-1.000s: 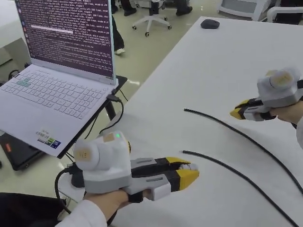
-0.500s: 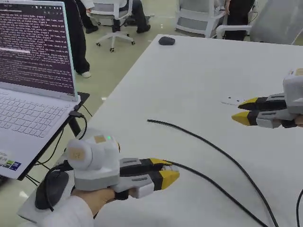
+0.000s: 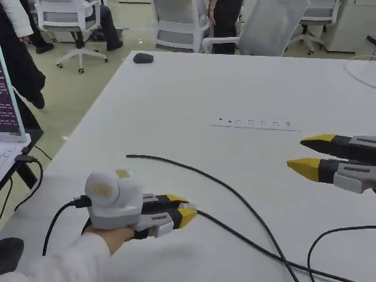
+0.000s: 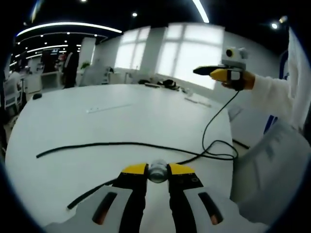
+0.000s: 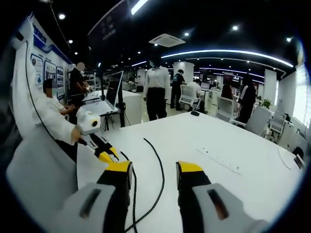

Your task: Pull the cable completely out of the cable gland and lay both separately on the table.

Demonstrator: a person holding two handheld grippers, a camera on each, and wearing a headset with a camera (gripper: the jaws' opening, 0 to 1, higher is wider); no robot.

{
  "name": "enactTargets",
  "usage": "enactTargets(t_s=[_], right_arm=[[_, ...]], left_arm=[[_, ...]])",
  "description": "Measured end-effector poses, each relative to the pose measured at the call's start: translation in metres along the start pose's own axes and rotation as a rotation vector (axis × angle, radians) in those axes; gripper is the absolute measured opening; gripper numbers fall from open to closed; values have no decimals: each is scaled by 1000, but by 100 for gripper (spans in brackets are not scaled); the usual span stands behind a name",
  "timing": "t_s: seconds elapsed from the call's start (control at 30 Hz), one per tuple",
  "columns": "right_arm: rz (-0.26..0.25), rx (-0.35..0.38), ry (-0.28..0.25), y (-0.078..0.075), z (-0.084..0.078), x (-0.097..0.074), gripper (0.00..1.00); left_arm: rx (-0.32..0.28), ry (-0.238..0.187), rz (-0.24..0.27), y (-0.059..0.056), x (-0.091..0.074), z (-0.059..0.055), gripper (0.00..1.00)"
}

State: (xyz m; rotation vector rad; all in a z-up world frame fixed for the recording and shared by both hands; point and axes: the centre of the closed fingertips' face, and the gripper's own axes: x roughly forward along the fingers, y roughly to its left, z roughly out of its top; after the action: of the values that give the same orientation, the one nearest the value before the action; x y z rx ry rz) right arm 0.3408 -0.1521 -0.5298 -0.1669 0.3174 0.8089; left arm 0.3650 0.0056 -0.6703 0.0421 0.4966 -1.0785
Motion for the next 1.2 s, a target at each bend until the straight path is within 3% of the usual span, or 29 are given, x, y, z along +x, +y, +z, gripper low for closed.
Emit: enactTargets(t_s=[0.1,0.17,0.4,0.53,0.73,0.93,1.1,1.17,1.2], right_arm=[[-31,17,7,6,-12,-14,41],[-77,67,-1,5,-21,-22,42],[-159,158,-7,11,-41,-44,43],[-198,206,-35,15,-44,-59,42],[-245,233,-31,16,-53,-74,43],[-260,249,-44,14,-54,-77,43],[-256,258,-38,17,-58,-73,43],[-250,257,-36,18,-58,-73,44],[-244,258,-42,19,-57,-72,45]], left_arm=[[28,44,-6,4,13,-12,17],[46,76,-5,7,22,-22,17],[98,146,3,13,41,-48,17],[119,154,9,15,49,-55,17],[143,181,12,14,55,-67,17],[142,157,31,13,55,-64,17],[143,173,47,13,50,-66,19],[120,150,63,13,42,-59,19],[107,122,67,11,36,-49,19]])
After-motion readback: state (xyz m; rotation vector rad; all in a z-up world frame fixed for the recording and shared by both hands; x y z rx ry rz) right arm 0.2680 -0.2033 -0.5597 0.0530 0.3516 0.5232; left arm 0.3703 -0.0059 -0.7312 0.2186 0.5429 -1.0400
